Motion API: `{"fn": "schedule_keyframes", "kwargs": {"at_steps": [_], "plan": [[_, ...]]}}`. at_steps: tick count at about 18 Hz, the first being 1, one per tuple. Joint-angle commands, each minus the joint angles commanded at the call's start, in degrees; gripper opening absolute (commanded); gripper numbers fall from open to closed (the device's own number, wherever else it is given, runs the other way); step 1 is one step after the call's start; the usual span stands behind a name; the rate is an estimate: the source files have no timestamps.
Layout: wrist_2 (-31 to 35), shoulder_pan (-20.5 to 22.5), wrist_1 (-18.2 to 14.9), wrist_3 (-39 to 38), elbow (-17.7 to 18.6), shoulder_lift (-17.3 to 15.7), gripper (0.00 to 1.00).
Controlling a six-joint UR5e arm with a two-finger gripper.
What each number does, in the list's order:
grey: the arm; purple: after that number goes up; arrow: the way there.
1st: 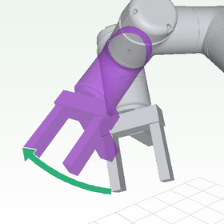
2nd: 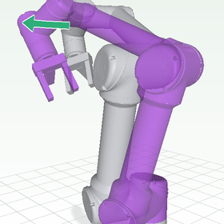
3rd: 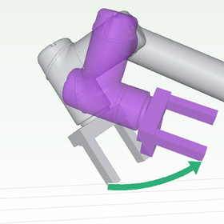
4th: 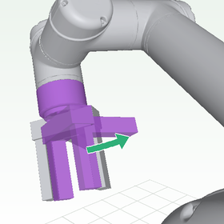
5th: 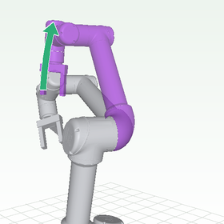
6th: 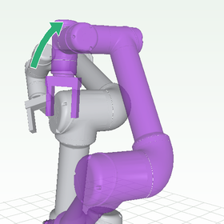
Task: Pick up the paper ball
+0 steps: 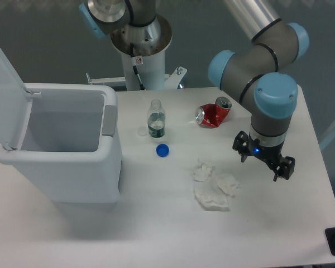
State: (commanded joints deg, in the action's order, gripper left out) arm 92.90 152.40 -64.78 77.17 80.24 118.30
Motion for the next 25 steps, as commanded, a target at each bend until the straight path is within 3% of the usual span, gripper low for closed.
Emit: {"fn": "schedule_keyframes", "kwargs": {"at_steps": [3,6,7,9,10,25], "plan": [[-1.7,-0.3,0.3,-0.7,0.3,0.0,1.00],[-3.3,-1.0,2.8,-0.8,1.7,0.3,1.00],[-4.4,-1.1,5.0,-1.4,3.6,0.4,1.00],[-8.4,-1.3,12.5,-5.1,7.6,0.2,1.00],[-9.3,-1.4,14.2,-6.1,9.0,0.2,1.00],[-9.4,-5.5,14.2,-9.2,11.0,6.1,1.00]]}}
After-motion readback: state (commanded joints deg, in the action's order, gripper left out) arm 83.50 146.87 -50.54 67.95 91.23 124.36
